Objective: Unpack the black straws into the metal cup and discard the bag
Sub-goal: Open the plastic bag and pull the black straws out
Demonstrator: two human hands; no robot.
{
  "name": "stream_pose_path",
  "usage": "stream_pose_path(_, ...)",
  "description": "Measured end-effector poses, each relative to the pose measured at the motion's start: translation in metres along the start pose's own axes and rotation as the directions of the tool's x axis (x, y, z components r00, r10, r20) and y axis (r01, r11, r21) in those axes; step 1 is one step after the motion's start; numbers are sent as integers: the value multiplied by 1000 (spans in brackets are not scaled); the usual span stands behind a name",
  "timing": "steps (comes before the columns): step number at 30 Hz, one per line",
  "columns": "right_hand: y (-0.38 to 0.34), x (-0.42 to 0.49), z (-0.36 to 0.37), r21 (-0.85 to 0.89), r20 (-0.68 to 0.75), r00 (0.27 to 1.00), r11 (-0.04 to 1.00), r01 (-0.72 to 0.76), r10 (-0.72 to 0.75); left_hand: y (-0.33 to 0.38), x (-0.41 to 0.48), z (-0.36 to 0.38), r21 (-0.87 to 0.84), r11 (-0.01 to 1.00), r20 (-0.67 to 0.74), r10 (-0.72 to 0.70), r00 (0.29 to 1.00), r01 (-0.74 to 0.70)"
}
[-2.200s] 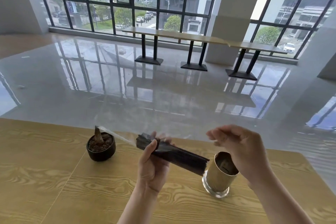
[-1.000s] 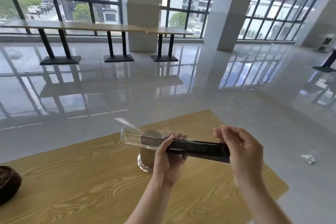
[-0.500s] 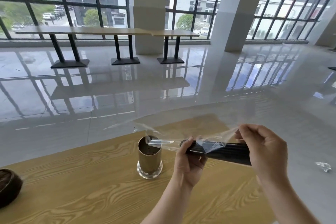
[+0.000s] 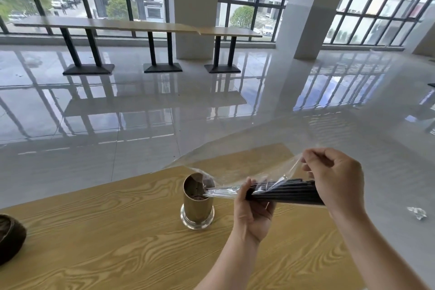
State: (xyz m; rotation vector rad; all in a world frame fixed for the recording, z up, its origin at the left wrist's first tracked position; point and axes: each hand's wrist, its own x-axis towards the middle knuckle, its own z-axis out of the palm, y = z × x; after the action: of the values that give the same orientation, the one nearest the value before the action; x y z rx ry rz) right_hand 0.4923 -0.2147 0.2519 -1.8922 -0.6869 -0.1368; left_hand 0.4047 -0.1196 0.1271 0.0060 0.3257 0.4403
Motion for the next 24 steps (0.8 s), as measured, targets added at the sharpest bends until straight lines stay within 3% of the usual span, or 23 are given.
stream_pose_path(16, -39, 23, 46, -113, 95, 987, 984, 137, -127, 32, 12, 2, -143, 988, -15, 50, 999, -51)
stream_pose_path(24, -43, 23, 37, -189, 240, 962, 966, 178, -131, 44, 15, 3, -172, 983, -61, 55, 997, -64)
